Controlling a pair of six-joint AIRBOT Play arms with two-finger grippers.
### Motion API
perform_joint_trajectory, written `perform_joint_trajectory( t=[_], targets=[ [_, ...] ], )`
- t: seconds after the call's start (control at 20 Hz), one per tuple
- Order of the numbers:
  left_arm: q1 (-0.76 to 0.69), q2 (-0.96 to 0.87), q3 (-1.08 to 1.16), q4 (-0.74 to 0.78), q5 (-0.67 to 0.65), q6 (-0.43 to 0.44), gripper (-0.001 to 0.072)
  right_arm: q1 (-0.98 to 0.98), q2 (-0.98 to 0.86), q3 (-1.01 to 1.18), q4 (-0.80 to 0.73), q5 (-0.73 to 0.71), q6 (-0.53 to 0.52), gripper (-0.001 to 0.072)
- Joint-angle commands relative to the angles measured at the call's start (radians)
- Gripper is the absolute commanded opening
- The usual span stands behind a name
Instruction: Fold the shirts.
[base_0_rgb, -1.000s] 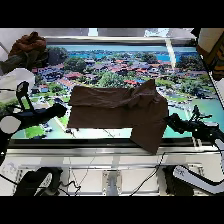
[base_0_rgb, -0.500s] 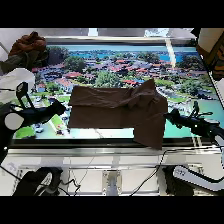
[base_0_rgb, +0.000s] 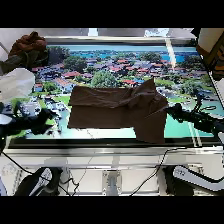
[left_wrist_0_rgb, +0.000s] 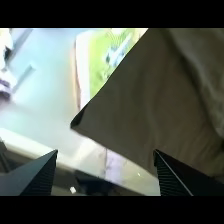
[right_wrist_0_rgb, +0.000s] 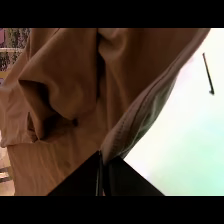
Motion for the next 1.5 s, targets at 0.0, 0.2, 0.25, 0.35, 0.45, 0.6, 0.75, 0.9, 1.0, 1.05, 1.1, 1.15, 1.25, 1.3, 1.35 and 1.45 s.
perform_joint_trajectory(
  t=[0.0,0.2,0.25,0.35,0.45,0.6,0.75,0.9,1.0,1.05,1.1,1.15,1.25,1.3,1.35,1.45],
  targets=[
    [0.051,-0.063,-0.131,-0.181,0.009,0.122,0.0635,0.001,0.0,0.005,0.002,0.023,0.017,0.0032],
    [0.006,-0.183,-0.15,-0.241,0.036,0.174,0.0627,0.001,0.0,0.005,0.002,0.023,0.02,0.0031],
    [-0.021,-0.216,-0.15,-0.244,0.063,0.179,0.0627,0.001,0.0,0.005,0.002,0.024,0.021,0.0032],
    [-0.068,-0.256,-0.149,-0.247,0.137,0.178,0.0627,0.001,0.0,0.005,0.003,0.035,0.021,0.0032],
    [-0.098,-0.278,-0.148,-0.275,0.204,0.179,0.0582,0.001,0.0,0.005,0.003,0.043,0.021,0.0032],
    [-0.105,-0.291,-0.148,-0.335,0.261,0.21,0.0518,0.001,0.0,0.005,0.003,0.042,0.02,0.0032],
    [-0.105,-0.291,-0.148,-0.341,0.275,0.221,0.0113,0.001,0.0,0.005,0.003,0.038,0.02,0.0032],
    [-0.105,-0.291,-0.148,-0.356,0.283,0.25,0.0013,0.001,0.0,0.005,0.003,0.042,0.02,0.0032],
    [-0.105,-0.29,-0.148,-0.502,0.245,0.369,0.0012,0.0,0.008,0.005,0.01,0.075,0.017,0.0031],
    [-0.105,-0.288,-0.148,-0.666,0.192,0.49,0.0012,0.0,0.027,0.005,0.01,0.098,0.016,0.003],
    [-0.105,-0.278,-0.148,-0.886,0.116,0.636,0.0011,0.0,0.062,0.005,0.01,0.118,0.016,0.003],
    [-0.105,-0.262,-0.148,-1.114,0.029,0.755,0.0011,0.0,0.111,0.005,0.011,0.134,0.018,0.003],
    [-0.105,-0.207,-0.146,-1.542,-0.195,0.896,0.0011,-0.025,0.249,0.005,0.053,0.187,0.024,0.0029],
    [-0.104,-0.164,-0.135,-1.675,-0.304,0.913,0.001,-0.065,0.33,0.005,0.109,0.242,0.043,0.0029],
    [-0.104,-0.114,-0.119,-1.754,-0.377,0.915,0.0009,-0.124,0.417,0.005,0.18,0.308,0.049,0.0029],
    [-0.104,0.04,-0.064,-1.851,-0.386,0.924,0.0009,-0.266,0.586,0.013,0.363,0.442,0.078,0.0029]
  ],
)
